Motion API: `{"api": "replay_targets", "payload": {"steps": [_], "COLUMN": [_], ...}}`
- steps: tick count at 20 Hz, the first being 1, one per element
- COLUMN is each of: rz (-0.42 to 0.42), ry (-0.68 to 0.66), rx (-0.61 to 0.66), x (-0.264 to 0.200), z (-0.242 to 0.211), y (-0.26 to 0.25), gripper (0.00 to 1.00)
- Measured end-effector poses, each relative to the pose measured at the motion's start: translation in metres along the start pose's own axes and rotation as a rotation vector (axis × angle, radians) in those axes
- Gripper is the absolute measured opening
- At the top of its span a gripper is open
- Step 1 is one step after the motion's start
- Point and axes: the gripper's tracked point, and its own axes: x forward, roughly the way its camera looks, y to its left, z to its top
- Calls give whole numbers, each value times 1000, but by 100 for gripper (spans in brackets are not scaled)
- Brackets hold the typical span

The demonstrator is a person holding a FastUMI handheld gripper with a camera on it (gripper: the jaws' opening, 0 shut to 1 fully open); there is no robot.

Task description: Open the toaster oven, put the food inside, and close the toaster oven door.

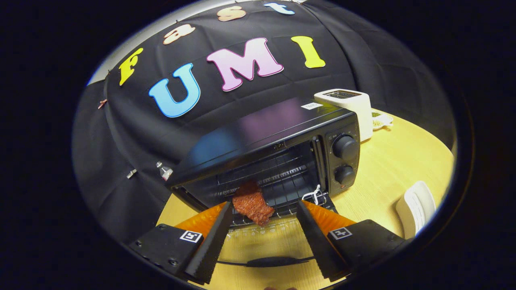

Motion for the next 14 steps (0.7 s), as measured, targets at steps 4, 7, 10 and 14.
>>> {"api": "replay_targets", "payload": {"steps": [4,7,10,14], "rz": [-8,-30,-43,-77], "ry": [74,165,254,334], "rx": [-118,-222,-330,-375], "x": [-36,-60,-75,-70], "z": [-28,-61,-97,-133], "y": [2,0,-5,-9], "gripper": [98,98,99,99]}}
